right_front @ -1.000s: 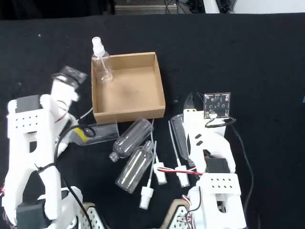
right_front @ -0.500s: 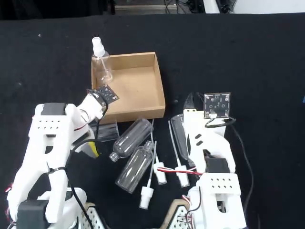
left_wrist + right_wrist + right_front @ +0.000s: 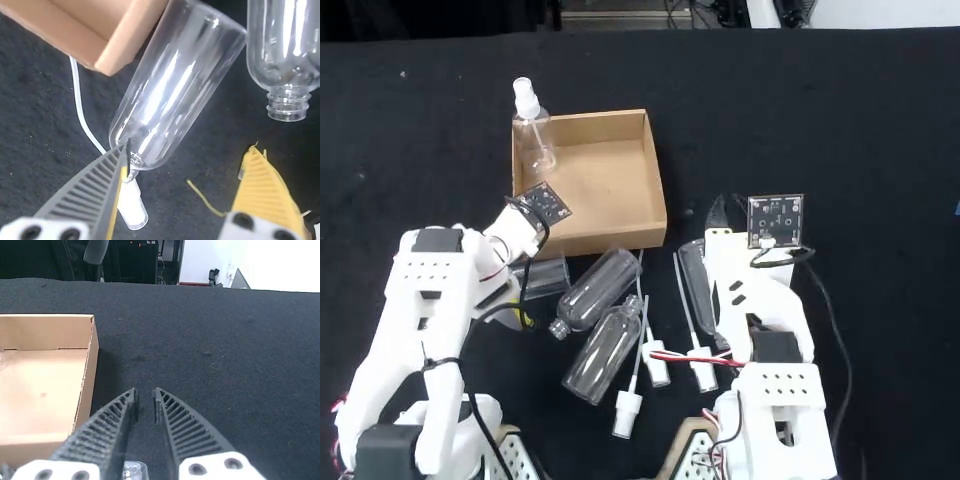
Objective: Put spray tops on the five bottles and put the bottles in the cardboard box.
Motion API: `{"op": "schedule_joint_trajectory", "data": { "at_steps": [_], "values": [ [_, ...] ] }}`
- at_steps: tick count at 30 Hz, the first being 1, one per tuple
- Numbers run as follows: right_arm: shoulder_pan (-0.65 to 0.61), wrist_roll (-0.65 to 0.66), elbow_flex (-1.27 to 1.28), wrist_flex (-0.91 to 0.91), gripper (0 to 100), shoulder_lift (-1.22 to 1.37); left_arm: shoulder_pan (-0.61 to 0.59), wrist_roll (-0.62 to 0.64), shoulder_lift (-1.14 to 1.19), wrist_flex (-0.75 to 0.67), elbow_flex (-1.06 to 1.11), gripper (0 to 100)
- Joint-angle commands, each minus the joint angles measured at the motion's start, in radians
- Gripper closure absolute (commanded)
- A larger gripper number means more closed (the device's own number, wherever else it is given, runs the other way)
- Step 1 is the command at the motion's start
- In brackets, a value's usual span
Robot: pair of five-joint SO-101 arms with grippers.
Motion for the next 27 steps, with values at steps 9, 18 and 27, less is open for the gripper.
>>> {"op": "schedule_joint_trajectory", "data": {
  "at_steps": [9, 18, 27],
  "values": [
    [-0.008, 0.009, -0.005, -0.026, 94.6, -0.031, 0.013, -0.058, -0.014, -0.083, 0.028, 67],
    [-0.008, 0.009, -0.005, -0.026, 94.6, -0.031, 0.008, -0.023, -0.014, -0.219, 0.074, 67],
    [-0.008, 0.009, -0.005, -0.026, 94.6, -0.031, 0.056, -0.031, -0.015, -0.204, 0.136, 67]
  ]
}}
